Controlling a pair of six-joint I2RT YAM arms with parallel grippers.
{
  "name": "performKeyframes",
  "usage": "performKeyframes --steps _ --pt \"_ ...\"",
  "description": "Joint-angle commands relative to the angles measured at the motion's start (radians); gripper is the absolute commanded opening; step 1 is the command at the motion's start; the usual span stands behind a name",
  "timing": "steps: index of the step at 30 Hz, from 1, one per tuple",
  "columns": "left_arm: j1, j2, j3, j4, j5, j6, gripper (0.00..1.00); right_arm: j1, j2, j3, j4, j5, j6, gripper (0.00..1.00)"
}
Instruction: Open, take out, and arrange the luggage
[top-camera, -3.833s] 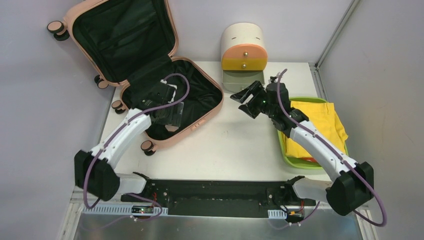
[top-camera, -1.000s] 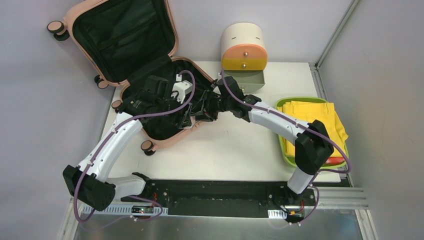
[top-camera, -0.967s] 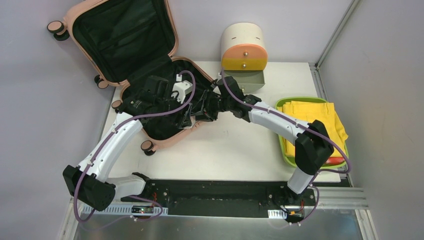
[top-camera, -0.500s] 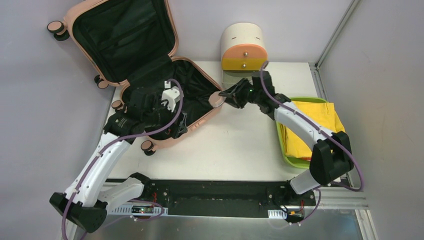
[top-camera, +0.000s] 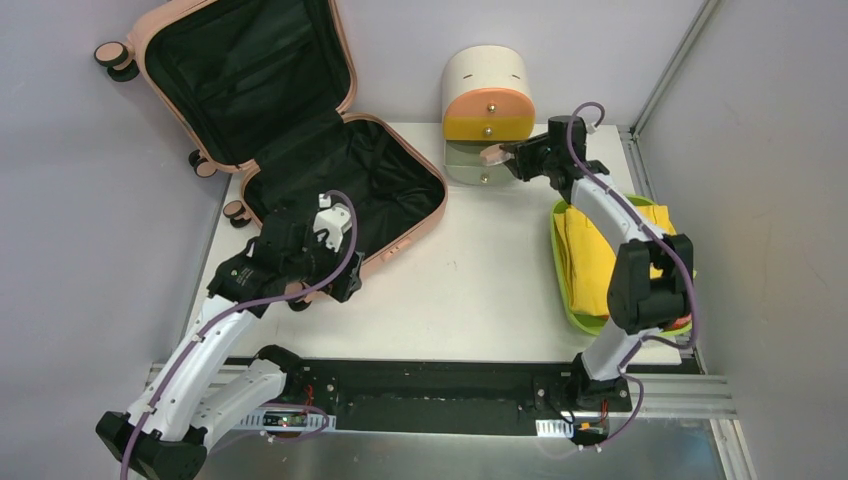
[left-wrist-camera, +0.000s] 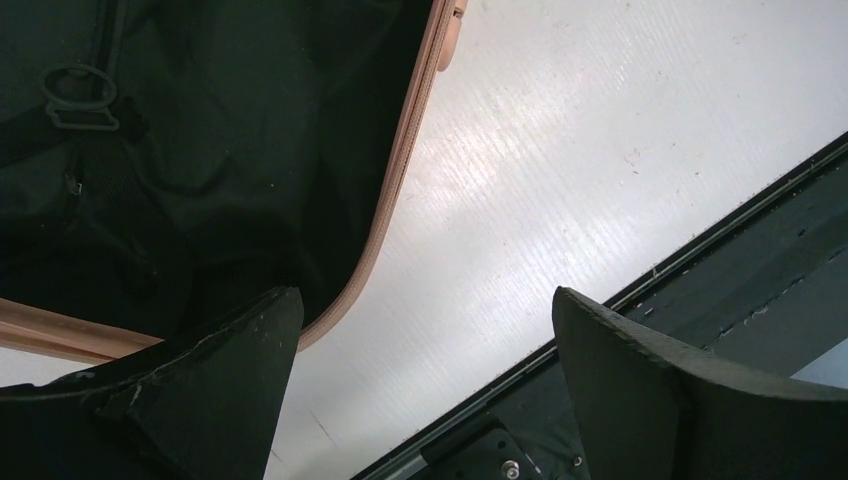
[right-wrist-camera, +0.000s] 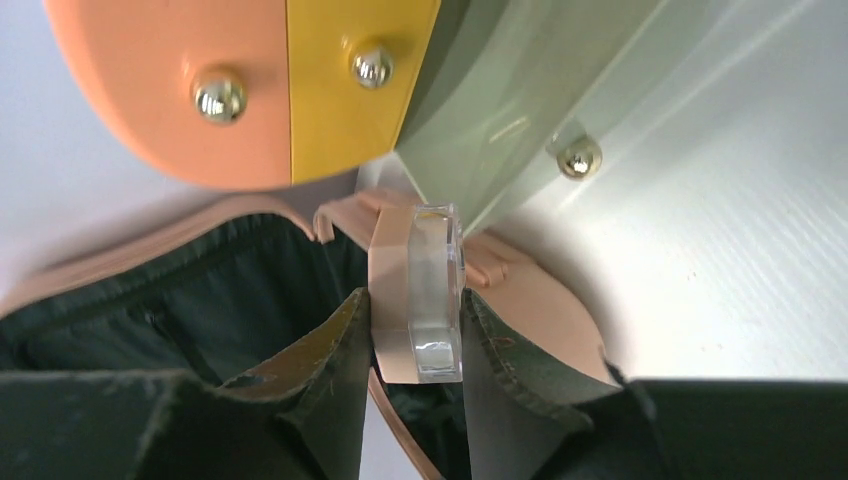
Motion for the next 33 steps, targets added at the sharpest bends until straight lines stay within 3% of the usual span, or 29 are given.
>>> performKeyframes --steps 1,20,26,33 --pt "-0.009 -0.028 -0.016 0.031 0.001 -0.010 0.99 -0.010 0.100 0.154 -0.047 0.072 0.062 0.23" --pt "-0.009 -0.082 -0.033 0.054 0.008 -0.021 0.99 -0.027 0.424 0.325 0.057 0.195 0.216 0.30" --pt "-0.009 -0.089 -0.040 0.055 0.005 -0.019 0.99 -0.032 0.433 0.351 0.046 0.177 0.226 0.52" --pt "-0.009 -0.089 -0.046 0.056 0.005 -0.021 0.99 -0.040 0.337 0.343 -0.025 0.156 0.151 0.56"
